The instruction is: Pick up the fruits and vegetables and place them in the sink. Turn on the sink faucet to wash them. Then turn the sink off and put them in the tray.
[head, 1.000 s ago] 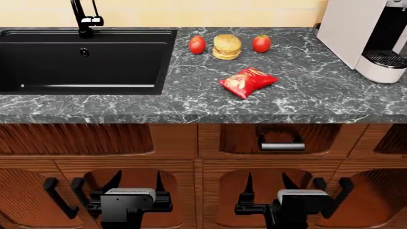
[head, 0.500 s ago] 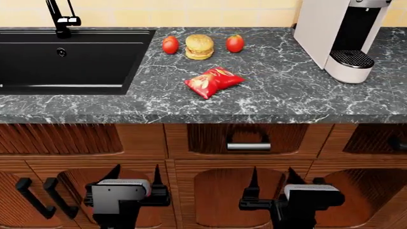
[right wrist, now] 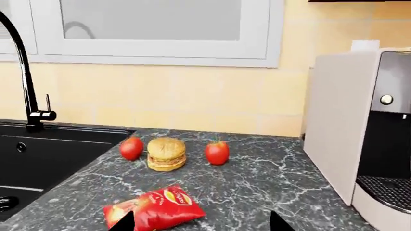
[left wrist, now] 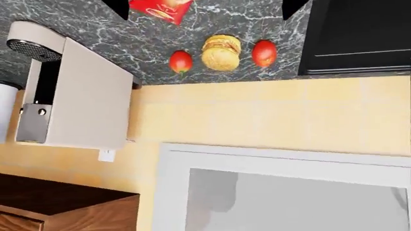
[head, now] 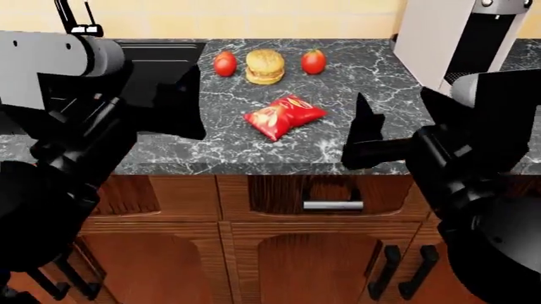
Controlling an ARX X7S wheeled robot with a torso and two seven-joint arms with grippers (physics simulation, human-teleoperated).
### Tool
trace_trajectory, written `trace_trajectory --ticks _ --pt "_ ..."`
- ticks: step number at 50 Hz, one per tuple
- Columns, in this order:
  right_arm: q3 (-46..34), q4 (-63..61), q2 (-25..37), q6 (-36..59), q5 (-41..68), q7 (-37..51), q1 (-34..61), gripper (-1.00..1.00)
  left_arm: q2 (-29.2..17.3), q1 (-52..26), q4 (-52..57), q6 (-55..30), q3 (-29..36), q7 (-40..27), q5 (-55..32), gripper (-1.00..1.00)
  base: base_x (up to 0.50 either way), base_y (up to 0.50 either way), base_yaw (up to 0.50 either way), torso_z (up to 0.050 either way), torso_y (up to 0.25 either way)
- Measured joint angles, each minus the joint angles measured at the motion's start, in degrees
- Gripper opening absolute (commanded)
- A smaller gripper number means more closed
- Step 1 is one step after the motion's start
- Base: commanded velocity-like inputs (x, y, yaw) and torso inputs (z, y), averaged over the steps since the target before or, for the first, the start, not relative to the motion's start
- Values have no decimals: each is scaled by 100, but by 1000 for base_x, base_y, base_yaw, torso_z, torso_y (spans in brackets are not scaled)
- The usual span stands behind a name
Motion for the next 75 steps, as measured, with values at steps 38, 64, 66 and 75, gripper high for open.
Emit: trace_trajectory --ticks 38,64,66,75 --pt "-2542 4430 447 96 -1322 -2840 5188 100 -245 -4618 -4012 -554 2209 1678 1363 100 289 0 0 0 0" --pt "-2950 4949 419 -124 -1628 -3249 5406 100 -284 -4965 -4365 -769 2379 1748 1243 100 396 0 0 0 1" --pt "-2970 4966 418 -130 -1638 -3265 5415 100 -282 -4971 -4378 -765 2394 1759 1238 100 400 0 0 0 0" --pt "-3030 4999 434 -124 -1642 -3308 5411 100 -289 -4955 -4403 -783 2461 1800 1192 100 400 0 0 0 1"
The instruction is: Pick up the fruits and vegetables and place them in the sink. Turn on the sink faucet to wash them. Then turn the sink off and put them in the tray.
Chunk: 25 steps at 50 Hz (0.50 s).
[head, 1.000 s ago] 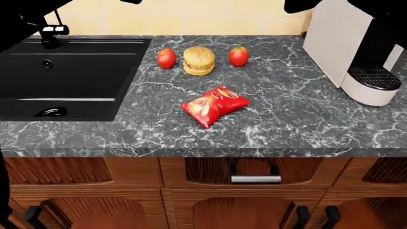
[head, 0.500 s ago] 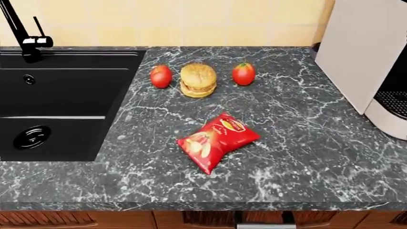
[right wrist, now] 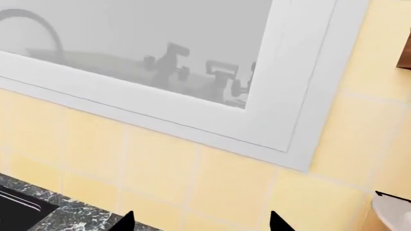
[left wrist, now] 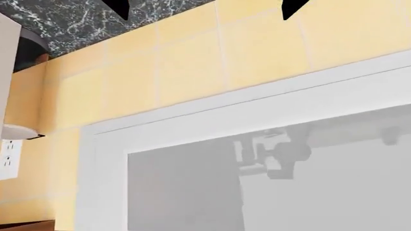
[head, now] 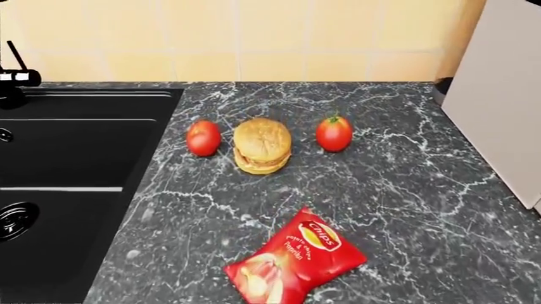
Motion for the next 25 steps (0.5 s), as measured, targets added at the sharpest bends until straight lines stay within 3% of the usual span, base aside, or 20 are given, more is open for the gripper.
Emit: trace_trajectory --ticks 12,25 --pt "172 224 -42 261 318 150 -325 100 -62 183 -34 -559 254 21 -391 100 0 0 0 0 1" --pt "186 590 -175 300 556 135 -1096 100 -209 540 -364 -849 739 -456 -1327 100 0 0 0 0 0"
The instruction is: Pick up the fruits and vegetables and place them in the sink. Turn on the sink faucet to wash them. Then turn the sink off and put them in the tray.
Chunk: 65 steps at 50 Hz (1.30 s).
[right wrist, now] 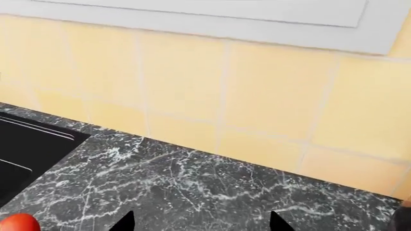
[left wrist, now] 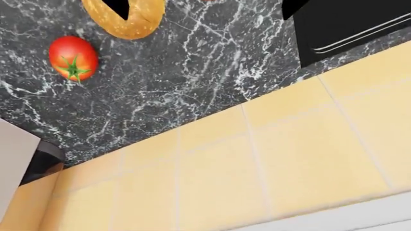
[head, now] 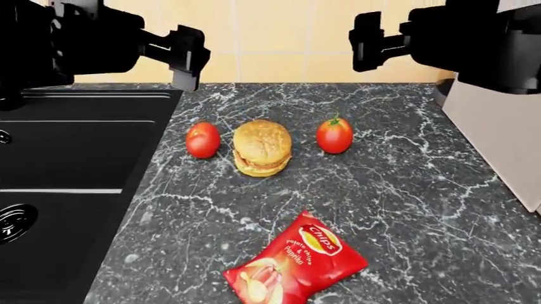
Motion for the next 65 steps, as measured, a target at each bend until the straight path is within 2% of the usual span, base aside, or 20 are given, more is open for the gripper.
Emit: trace_trajectory --ticks 14,29,65 --pt "-543 1009 -357 -739 -508 -746 -406 100 -93 22 -276 192 424 27 -211 100 0 0 0 0 0" --pt "-1051 2180 -810 -1591 -1084 -1432 -713 100 -152 -168 -505 373 533 49 -296 100 0 0 0 0 0" --pt "-1240 1587 -630 -1147 -843 -1285 -1426 100 -256 -228 -512 530 596 -126 -618 100 0 0 0 0 0"
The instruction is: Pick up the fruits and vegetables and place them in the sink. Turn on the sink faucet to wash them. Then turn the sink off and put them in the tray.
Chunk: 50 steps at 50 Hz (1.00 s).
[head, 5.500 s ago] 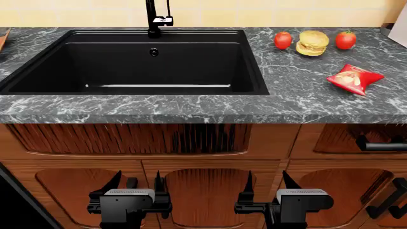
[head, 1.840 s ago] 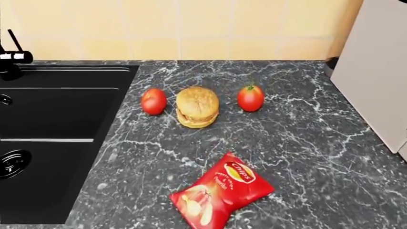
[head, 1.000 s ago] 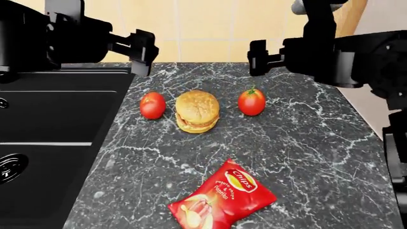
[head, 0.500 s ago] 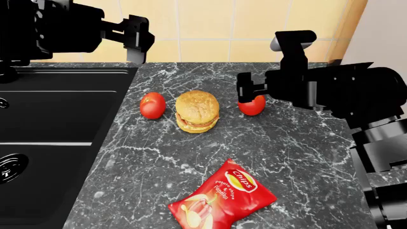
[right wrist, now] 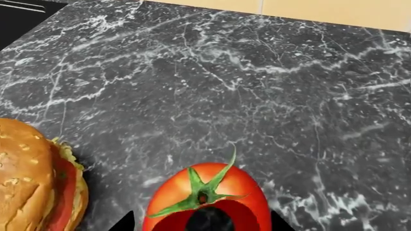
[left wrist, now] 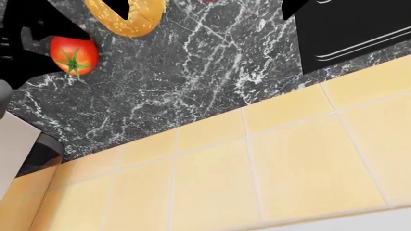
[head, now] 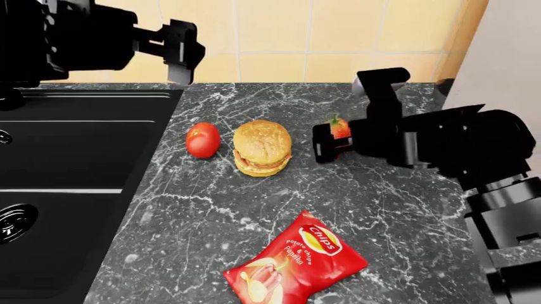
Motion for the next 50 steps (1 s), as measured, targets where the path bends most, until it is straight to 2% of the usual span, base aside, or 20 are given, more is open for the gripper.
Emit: trace_trajectory --ticks 10,11,26,50 --pt "-262 315 -98 -366 -300 -241 -81 100 -33 38 -16 78 85 38 17 100 0 0 0 0 0" --pt "-282 348 -113 -408 -344 -262 -80 -100 -37 43 -20 88 95 46 23 100 0 0 0 0 0" --pt "-418 399 -160 -646 -484 -370 43 -100 -130 165 36 198 271 208 96 100 0 0 0 0 0" --pt "54 -238 198 -361 -195 -129 1039 -100 -435 604 491 798 1308 1415 1013 100 0 0 0 0 0"
